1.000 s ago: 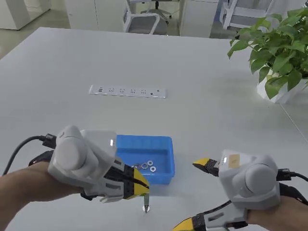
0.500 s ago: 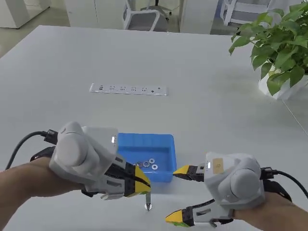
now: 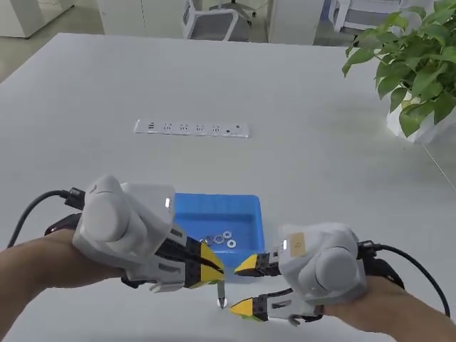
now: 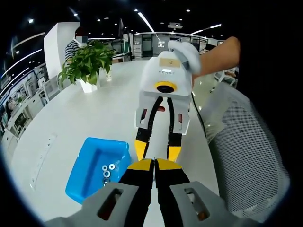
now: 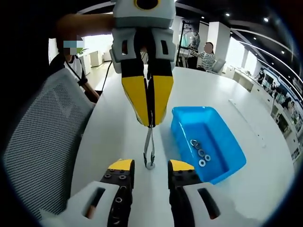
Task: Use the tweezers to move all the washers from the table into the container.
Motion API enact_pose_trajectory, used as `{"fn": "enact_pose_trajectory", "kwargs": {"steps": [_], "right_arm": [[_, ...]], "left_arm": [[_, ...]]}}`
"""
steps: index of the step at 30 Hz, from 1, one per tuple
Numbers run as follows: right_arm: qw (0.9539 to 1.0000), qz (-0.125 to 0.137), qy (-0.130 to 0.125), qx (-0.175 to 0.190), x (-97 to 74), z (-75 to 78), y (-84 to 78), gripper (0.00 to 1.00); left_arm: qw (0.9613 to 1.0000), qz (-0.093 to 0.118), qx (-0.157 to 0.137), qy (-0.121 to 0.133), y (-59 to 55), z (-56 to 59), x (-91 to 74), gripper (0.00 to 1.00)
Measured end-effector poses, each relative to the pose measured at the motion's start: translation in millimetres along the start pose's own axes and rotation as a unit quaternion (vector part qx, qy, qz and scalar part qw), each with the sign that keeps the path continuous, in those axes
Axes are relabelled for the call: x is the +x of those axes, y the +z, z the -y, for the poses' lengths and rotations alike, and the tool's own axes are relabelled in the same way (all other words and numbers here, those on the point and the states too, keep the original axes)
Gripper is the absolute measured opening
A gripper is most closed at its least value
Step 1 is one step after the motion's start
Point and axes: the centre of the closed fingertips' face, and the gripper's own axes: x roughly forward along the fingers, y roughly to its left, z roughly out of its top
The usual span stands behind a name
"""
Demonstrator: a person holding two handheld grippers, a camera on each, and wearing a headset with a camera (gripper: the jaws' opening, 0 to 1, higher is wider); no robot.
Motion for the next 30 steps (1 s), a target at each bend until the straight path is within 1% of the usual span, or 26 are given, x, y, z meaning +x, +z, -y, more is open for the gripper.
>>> {"fn": "enact_pose_trajectory", "kwargs": {"steps": [8,11,15,17,22,30], "right_arm": [[0.9998,-0.009,0.014,-0.008,11.3,-2.3,1.7,0.2],[0.9997,-0.015,0.016,-0.01,12.8,-3.2,1.1,0.16],[0.9997,-0.015,0.018,-0.008,13.7,-4.0,3.3,0.14],[0.9995,-0.022,0.02,-0.013,14.3,-4.2,1.9,0.11],[0.9991,-0.031,0.024,-0.018,15.6,-5.5,-0.5,0.1],[0.9991,-0.031,0.023,-0.017,15.5,-6.4,-0.9,0.1]], "left_arm": [[1.0,0.001,-0.003,-0.001,1.2,1.0,0.6,0.05],[1.0,0.001,-0.004,-0.001,1.1,1.7,0.7,0.05],[1.0,0.0,-0.005,-0.001,1.2,2.5,0.7,0.05],[1.0,0.0,-0.005,0.0,1.3,2.6,1.0,0.05],[1.0,-0.001,-0.004,0.0,2.0,3.8,1.8,0.05],[1.0,-0.001,-0.005,-0.001,2.1,5.4,2.3,0.05]]}}
